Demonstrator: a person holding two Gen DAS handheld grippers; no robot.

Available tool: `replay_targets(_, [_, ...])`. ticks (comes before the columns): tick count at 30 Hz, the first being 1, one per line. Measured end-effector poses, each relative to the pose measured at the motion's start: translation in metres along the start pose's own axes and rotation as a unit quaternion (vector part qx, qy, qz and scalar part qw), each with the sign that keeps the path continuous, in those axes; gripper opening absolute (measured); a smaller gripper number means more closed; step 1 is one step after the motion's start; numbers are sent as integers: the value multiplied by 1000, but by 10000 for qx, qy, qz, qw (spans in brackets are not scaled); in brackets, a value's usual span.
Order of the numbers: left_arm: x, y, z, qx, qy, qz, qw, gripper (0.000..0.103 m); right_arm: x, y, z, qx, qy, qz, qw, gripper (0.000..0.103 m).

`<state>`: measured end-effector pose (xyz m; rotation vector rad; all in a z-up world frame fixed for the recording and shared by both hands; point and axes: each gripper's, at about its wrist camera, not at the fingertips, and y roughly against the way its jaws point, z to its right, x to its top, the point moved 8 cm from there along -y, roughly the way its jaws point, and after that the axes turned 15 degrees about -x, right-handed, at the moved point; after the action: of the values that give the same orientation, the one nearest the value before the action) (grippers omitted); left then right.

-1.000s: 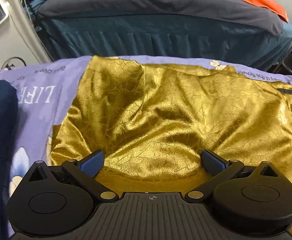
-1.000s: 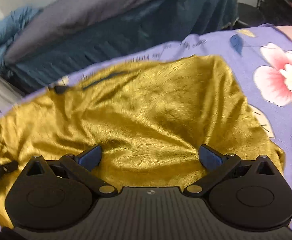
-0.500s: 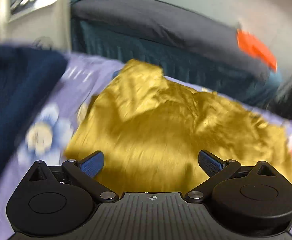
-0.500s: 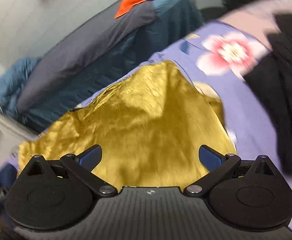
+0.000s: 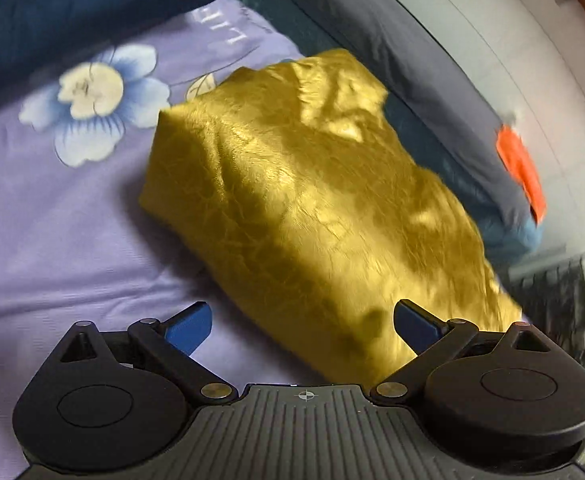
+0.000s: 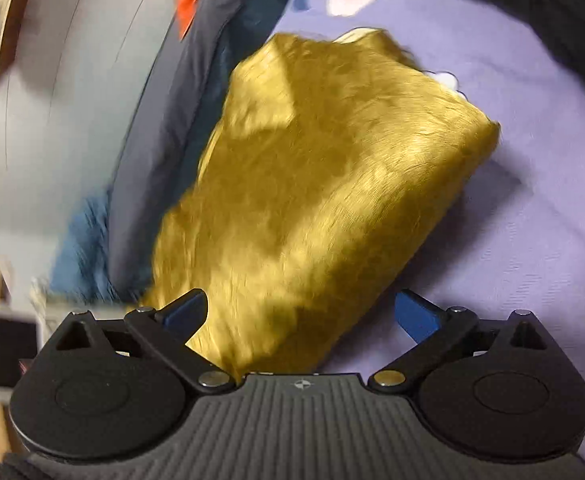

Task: Fold large clothes
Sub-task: 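Grasp the folded jacket bundle with the left tool while the right tool grasps it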

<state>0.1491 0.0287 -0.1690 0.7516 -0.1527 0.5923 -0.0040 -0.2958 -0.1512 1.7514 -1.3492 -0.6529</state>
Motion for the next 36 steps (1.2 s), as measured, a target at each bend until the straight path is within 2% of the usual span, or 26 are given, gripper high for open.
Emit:
replay_targets(3, [6,-15,-11,-7,225,113,9997,103,10,-23,9,-117,-334,-43,9994,101])
replay_targets(8, [24,-27,-13,-85,351,444,9984,103,36,-41,9,187,-618,337,9973,95])
replay_targets(12, [33,-39,-10,-30,553,523,9971,103,52,-57,4,183,-967,349,9945,94])
replay_targets(14, [35,-43,-8,-19,540,516,9972,103,56,-61,-5,-1,-780,322,9964,76])
replay_targets(15, [35,-43,-4,-27,471,502,9976,103,58,-63,-10,-23,-616,301,9976,53])
replay_targets(16, [35,-42,-1,-36,401,487,9980,103,59,-63,-13,47,-464,246,9986,43])
replay_targets(17, [35,-42,2,-57,360,470,9982,103,61,-63,-16,61,-365,209,9991,42])
replay_targets(19, [35,-40,6,-113,412,475,9980,101,65,-59,-23,50,-227,191,9995,33])
replay_targets(23, [35,-37,20,-181,432,511,9976,90,73,-47,-45,-75,308,249,9992,20])
replay_targets(24, [35,-36,25,-209,391,523,9976,84,75,-40,-53,-77,530,331,9980,17])
replay_targets(28, [30,-38,62,-533,164,480,9973,77,94,-2,-89,-90,1348,743,9880,15])
replay_targets(31, [17,-48,106,-947,-79,293,9950,76,118,44,-109,-43,1815,1167,9764,14])
replay_targets(34, [-9,-70,168,-1490,-307,-23,9884,76,150,106,-119,-157,2386,1881,9526,13])
replay_targets(36, [-36,-87,217,-1897,-505,-351,9799,76,171,156,-112,-357,2804,2462,9271,13])
